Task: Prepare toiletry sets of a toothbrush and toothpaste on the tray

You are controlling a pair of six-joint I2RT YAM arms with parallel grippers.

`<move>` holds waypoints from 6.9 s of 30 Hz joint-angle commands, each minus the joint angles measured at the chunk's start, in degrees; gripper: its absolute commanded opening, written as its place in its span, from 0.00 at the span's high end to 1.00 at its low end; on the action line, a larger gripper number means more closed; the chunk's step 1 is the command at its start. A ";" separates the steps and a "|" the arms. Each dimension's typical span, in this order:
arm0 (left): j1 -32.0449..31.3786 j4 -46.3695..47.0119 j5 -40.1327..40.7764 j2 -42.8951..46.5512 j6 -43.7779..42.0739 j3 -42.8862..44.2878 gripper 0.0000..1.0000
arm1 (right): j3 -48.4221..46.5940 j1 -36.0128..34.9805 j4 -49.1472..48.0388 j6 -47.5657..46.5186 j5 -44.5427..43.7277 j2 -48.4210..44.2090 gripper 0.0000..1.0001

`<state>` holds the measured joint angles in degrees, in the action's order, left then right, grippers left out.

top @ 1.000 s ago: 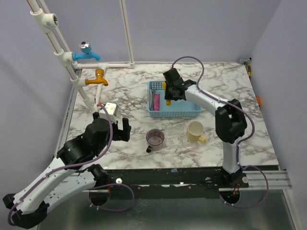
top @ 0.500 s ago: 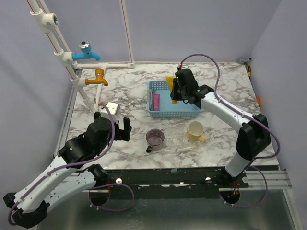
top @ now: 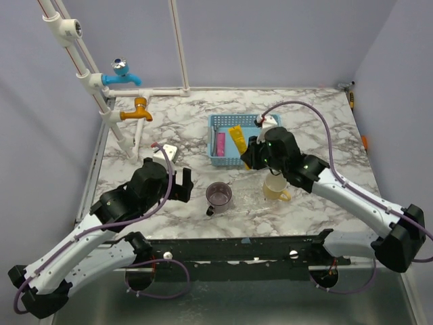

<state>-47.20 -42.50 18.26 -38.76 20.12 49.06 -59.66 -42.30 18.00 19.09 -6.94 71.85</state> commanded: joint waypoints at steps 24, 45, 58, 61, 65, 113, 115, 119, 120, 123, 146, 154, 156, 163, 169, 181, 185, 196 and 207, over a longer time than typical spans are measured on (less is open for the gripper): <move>3.10 -11.75 -36.67 -11.49 7.02 24.76 0.01 | 7.13 -28.76 -3.58 -5.23 -5.53 -16.93 0.79; 11.25 -13.39 -60.73 -10.96 5.46 19.70 0.22 | 2.54 -43.91 -7.19 -10.96 -19.12 -10.78 0.79; 11.34 -14.19 -61.57 -11.32 4.25 19.57 0.42 | 1.83 -46.54 -6.33 -11.69 -22.43 -8.58 0.79; 11.37 -14.10 -61.72 -11.41 4.32 19.75 0.44 | 1.90 -47.15 -6.13 -11.38 -23.15 -8.45 0.79; 11.34 -14.28 -61.39 -11.62 4.23 20.15 0.51 | 1.78 -47.76 -6.13 -11.49 -23.86 -8.23 0.79; 12.31 -18.17 -57.88 -11.08 1.42 23.29 0.80 | 3.94 -54.01 -5.33 -9.11 -32.58 -8.28 0.77; 12.31 -17.98 -59.04 -11.05 1.08 23.00 0.84 | 4.02 -53.98 -5.79 -9.01 -32.93 -8.26 0.77; 12.32 -17.24 -61.28 -10.60 0.50 22.10 1.00 | 4.29 -53.97 -6.65 -8.73 -33.96 -7.99 0.76; 12.31 -17.18 -61.75 -10.44 0.38 21.88 1.00 | 4.37 -53.95 -6.77 -8.75 -34.21 -7.92 0.75; 12.31 -16.53 -62.81 -9.72 0.01 21.14 1.00 | 4.38 -53.98 -7.10 -8.55 -34.88 -7.51 0.72; 10.82 -18.40 -52.22 -11.04 -0.53 22.43 1.00 | -0.67 -53.58 0.60 -3.23 -47.41 -6.67 0.43; 2.93 -18.44 -41.35 -14.60 1.82 25.31 1.00 | -3.68 -44.35 7.04 1.60 -46.73 -8.04 0.43; 1.93 -18.16 -39.82 -15.49 2.44 26.42 1.00 | -4.10 -41.26 8.32 2.62 -45.97 -8.71 0.43; -1.52 -17.18 -35.85 -19.25 3.95 30.71 1.00 | -6.56 -28.62 14.60 6.37 -41.76 -9.20 0.42; -6.23 -18.22 -29.51 -24.87 4.31 36.55 1.00 | -6.20 -17.23 16.31 7.14 -34.01 -8.51 0.42; -13.38 -24.73 -11.80 -39.26 3.88 50.42 1.00 | 1.01 3.57 14.18 9.91 -22.30 -8.61 0.42; -13.62 -24.65 -10.64 -44.39 2.90 53.85 1.00 | 3.18 6.26 13.34 11.56 -21.33 -8.55 0.41; -13.71 -25.77 -4.43 -57.23 0.23 62.90 1.00 | 7.58 6.44 12.39 14.06 -21.12 -12.49 0.40; -13.71 -25.17 -2.45 -63.36 -0.01 63.78 1.00 | 9.81 6.48 13.16 14.14 -20.32 -14.47 0.40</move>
<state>-60.51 -67.53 13.21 -100.92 20.43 111.74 -50.46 -36.23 31.07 32.58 -28.36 58.06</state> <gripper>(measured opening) 0.014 0.602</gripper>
